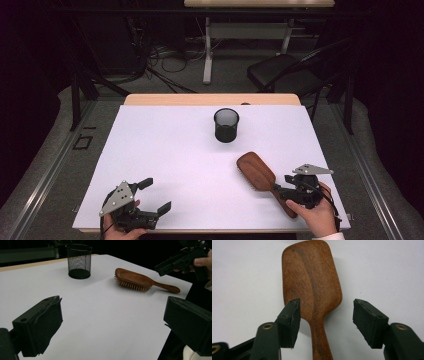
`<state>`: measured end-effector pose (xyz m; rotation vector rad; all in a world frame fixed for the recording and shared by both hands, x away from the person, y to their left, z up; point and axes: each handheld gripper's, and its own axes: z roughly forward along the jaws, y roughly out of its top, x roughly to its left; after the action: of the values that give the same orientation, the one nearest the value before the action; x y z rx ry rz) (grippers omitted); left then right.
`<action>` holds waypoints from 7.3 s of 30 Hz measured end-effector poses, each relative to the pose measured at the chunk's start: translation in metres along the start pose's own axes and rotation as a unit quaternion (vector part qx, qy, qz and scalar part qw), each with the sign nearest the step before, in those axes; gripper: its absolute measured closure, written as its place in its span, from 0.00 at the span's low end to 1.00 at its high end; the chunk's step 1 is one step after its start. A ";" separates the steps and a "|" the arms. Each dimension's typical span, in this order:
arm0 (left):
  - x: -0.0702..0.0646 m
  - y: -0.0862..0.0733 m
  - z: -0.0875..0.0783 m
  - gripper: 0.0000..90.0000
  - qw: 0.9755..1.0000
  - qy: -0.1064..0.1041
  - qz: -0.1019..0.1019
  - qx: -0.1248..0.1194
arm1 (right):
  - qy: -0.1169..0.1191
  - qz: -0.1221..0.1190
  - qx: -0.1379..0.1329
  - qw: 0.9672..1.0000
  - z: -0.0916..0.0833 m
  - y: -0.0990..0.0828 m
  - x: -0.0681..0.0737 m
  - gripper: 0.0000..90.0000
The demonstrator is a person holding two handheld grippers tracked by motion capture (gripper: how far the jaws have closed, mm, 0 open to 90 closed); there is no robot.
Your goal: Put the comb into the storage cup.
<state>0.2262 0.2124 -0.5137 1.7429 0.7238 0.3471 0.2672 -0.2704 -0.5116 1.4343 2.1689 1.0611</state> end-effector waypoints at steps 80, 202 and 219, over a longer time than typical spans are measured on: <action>-0.004 -0.002 0.006 0.02 1.000 -0.001 0.006 0.014 | 0.000 -0.075 0.204 0.976 0.034 0.023 0.009 0.00; -0.004 -0.002 0.007 0.02 1.000 0.000 0.005 0.014 | 0.022 -0.115 0.144 0.983 0.039 0.005 0.006 0.80; -0.004 -0.003 0.007 0.02 1.000 0.002 0.006 0.017 | 0.021 -0.116 0.100 0.988 0.027 0.021 0.010 0.80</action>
<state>0.2258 0.2050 -0.5175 1.7794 0.7268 0.3475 0.2931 -0.2461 -0.5132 1.2059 2.4598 0.8193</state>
